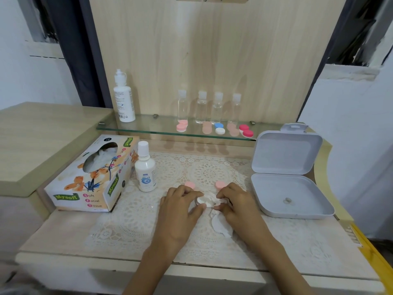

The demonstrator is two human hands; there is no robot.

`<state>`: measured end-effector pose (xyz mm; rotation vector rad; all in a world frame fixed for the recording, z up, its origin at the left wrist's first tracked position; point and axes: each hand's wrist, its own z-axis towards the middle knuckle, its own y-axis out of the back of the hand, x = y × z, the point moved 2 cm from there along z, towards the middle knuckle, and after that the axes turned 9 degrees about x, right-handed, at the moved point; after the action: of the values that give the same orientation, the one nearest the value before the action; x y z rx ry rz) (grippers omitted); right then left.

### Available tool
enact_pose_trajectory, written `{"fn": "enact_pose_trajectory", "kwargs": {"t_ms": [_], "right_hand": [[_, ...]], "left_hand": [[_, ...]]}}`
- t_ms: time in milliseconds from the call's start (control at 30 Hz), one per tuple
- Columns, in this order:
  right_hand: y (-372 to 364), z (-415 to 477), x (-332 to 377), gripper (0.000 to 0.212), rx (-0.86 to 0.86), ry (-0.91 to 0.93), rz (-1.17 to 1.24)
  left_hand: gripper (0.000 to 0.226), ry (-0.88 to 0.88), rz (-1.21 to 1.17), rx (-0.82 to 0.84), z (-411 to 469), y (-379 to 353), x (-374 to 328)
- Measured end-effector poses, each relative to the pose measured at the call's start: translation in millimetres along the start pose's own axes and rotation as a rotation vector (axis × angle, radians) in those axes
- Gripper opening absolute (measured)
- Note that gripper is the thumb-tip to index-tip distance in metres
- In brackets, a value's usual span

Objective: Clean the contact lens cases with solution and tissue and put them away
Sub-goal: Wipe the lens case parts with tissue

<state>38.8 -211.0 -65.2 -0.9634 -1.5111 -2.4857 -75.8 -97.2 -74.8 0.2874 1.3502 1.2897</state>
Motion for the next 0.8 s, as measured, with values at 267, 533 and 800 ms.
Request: {"fn": "enact_pose_trajectory", "kwargs": {"t_ms": [267,533,800], "right_hand": [[11.5,-4.3,-4.0,0.021,-0.194,-0.219,0.371],[10.4,-1.7,-2.2,0.014,0.080,-0.208,0.664],[9.1,1.0,-3.0,0.021,0.173,-0.221,0.776]], "left_hand": [[0.020,-0.007,-0.004,0.014,0.0,0.7,-0.6],[0.018,-0.043,-0.069,-0.004,-1.3,3.0,-0.7],[0.021,-0.064,-0.082,-0.002,-1.5,3.9,-2.8]]}}
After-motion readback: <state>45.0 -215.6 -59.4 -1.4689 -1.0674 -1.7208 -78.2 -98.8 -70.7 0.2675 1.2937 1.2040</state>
